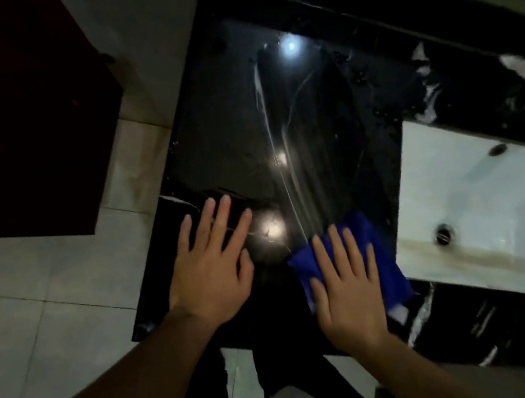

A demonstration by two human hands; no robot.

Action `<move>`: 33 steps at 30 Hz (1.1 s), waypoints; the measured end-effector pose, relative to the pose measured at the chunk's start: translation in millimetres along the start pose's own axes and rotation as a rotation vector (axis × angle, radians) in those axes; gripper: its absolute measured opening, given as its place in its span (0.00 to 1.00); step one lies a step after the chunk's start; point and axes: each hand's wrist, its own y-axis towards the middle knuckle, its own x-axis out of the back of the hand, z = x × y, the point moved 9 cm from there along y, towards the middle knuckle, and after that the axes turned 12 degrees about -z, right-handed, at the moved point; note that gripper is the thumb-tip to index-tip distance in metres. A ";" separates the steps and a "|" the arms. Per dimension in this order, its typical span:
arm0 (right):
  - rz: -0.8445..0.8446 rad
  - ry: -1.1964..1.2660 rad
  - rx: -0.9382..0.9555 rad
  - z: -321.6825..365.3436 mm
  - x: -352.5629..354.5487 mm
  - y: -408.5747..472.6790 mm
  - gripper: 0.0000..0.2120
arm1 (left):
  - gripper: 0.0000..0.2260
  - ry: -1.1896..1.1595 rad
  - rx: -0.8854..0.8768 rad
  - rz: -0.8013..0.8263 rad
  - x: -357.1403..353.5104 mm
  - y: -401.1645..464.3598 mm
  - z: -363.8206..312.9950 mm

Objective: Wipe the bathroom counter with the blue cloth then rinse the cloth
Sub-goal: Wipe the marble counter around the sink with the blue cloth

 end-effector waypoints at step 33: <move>0.204 0.049 1.530 -1.8 -2.7 42.1 0.26 | 0.28 -0.029 0.023 0.001 4.1 1.6 1.7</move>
